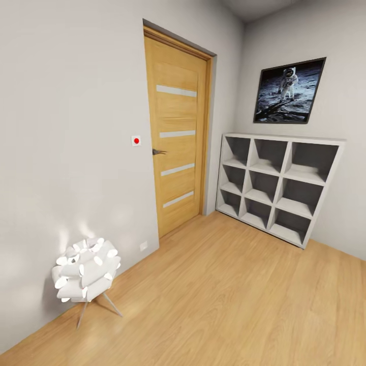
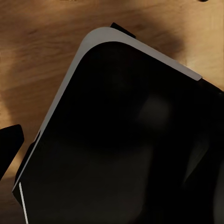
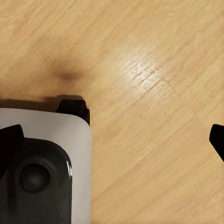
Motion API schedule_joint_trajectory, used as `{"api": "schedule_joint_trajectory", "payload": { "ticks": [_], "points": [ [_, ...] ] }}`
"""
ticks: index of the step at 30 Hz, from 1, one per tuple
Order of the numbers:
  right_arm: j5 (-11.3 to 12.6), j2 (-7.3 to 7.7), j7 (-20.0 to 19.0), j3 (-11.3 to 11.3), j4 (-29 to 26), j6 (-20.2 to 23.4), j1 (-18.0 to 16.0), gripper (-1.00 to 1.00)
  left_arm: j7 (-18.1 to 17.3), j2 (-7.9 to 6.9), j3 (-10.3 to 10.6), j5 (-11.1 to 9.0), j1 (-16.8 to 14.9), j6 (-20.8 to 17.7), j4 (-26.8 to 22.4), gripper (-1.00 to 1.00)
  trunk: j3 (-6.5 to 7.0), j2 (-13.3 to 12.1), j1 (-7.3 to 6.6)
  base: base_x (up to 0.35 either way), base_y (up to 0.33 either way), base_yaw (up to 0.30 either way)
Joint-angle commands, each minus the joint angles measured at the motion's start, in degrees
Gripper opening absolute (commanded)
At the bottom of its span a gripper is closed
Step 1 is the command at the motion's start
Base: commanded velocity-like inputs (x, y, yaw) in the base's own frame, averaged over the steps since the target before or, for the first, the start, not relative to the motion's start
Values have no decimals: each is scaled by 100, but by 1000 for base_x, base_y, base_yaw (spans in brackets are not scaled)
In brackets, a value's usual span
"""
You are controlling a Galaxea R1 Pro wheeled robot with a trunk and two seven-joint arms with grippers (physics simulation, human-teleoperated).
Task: Attach the digital camera to the camera tripod in the bedroom.
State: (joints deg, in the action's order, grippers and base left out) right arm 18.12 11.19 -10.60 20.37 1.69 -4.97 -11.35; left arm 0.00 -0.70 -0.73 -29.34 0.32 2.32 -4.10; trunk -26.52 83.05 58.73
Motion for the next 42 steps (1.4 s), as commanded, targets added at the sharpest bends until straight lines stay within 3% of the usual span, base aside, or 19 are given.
{"api": "schedule_joint_trajectory", "payload": {
  "ticks": [1, 37, 42],
  "points": [
    [60, -1, -31, 46, 18, -31, -7, 100, 0, 0, -6, -10, 3, 5, -11, 100, -5, 3, 0, 0, 12, 0],
    [47, 17, -45, 80, 9, -6, -7, 100, -5, -6, 0, -6, 3, 5, -35, 100, -5, 3, 0, 0, 1, 0],
    [-118, 36, -79, 140, -46, 8, -13, 100, 7, -136, 3, 3, -3, -3, -135, 100, -5, 3, 0, 0, 0, 0]
  ]
}}
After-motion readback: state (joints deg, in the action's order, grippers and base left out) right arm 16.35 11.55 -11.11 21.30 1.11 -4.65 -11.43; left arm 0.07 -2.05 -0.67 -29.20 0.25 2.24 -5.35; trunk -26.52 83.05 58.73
